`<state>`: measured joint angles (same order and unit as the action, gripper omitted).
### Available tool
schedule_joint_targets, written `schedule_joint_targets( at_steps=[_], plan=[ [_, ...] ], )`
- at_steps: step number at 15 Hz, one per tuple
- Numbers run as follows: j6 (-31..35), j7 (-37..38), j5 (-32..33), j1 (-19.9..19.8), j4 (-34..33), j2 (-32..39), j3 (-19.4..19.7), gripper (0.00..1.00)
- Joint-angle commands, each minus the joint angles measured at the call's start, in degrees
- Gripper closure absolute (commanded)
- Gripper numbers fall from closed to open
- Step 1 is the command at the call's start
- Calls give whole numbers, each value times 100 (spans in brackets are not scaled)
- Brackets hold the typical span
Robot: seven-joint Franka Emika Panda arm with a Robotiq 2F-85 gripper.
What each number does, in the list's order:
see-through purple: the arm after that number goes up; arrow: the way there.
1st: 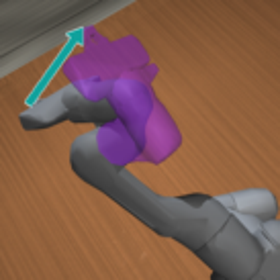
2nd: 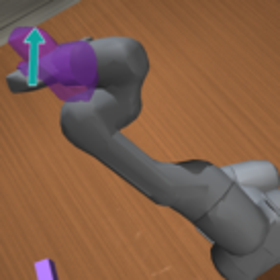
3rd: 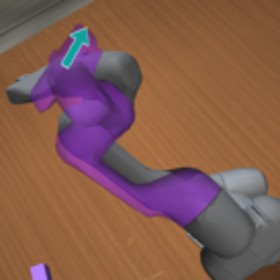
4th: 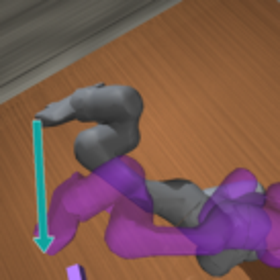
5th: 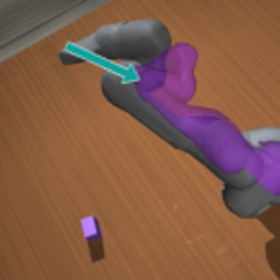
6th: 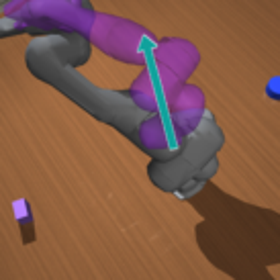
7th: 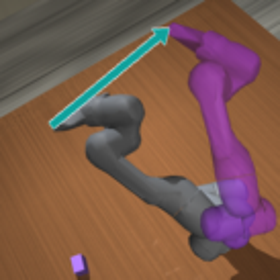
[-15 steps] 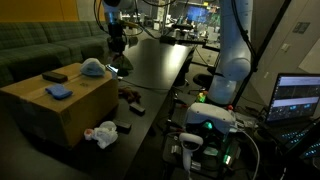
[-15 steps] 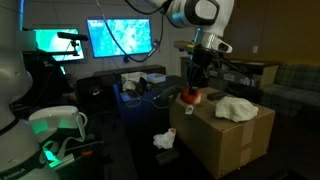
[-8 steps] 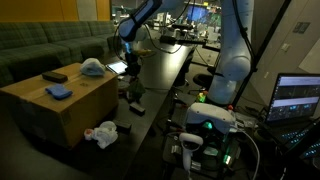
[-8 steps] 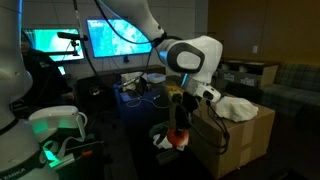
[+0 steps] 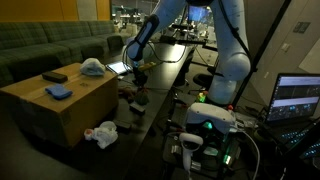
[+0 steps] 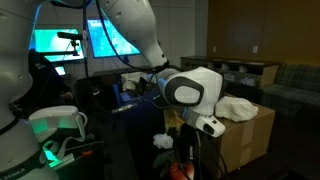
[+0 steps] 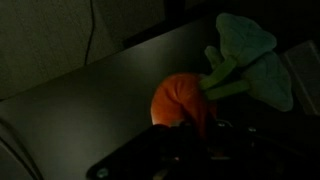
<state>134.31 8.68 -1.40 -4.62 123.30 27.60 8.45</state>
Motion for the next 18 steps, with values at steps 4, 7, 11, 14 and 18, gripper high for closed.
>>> schedule_joint_targets(
  at_steps=[4,7,11,14,18],
  plan=[
    [535,366,353,-78,-431,867,420,97],
    [639,371,375,-154,-721,1258,566,97],
    [833,449,347,-202,-1002,1677,693,97],
    [833,526,335,-235,-1400,2048,779,97],
    [826,723,290,-205,-1801,2389,867,63]
  ],
)
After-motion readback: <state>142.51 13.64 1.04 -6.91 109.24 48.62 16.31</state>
